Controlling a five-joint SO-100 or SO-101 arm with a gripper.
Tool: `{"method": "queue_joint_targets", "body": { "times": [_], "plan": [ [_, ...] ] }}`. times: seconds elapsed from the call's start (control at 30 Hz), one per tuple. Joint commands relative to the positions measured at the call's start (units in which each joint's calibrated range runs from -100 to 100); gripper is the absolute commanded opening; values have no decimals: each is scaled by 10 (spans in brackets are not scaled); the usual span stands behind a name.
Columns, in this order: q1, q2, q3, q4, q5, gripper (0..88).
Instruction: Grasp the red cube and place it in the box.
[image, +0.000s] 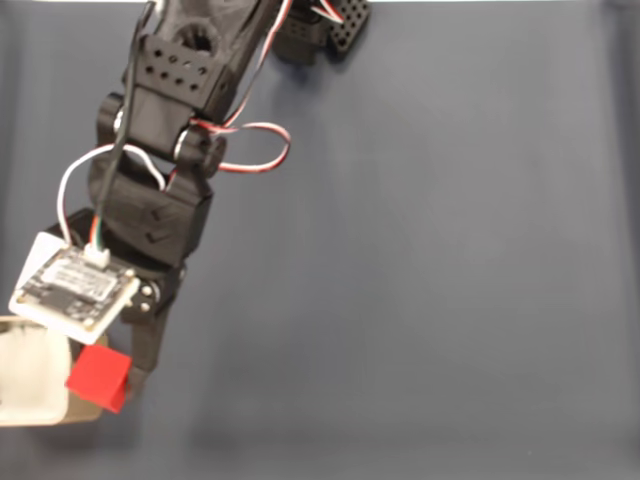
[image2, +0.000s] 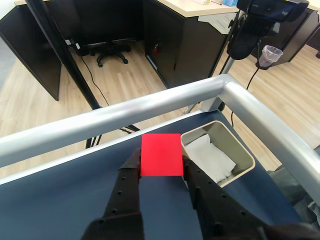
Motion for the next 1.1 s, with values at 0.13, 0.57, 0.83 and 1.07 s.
{"method": "queue_joint_targets", "body": {
  "times": [0.13,0.57,0.83,1.07],
  "plan": [
    [26,44,-86,-7,4,14],
    [60,123,-161,-7,5,14],
    [77,149,-183,-8,6,14],
    [92,158,-190,-12,9,14]
  ]
}}
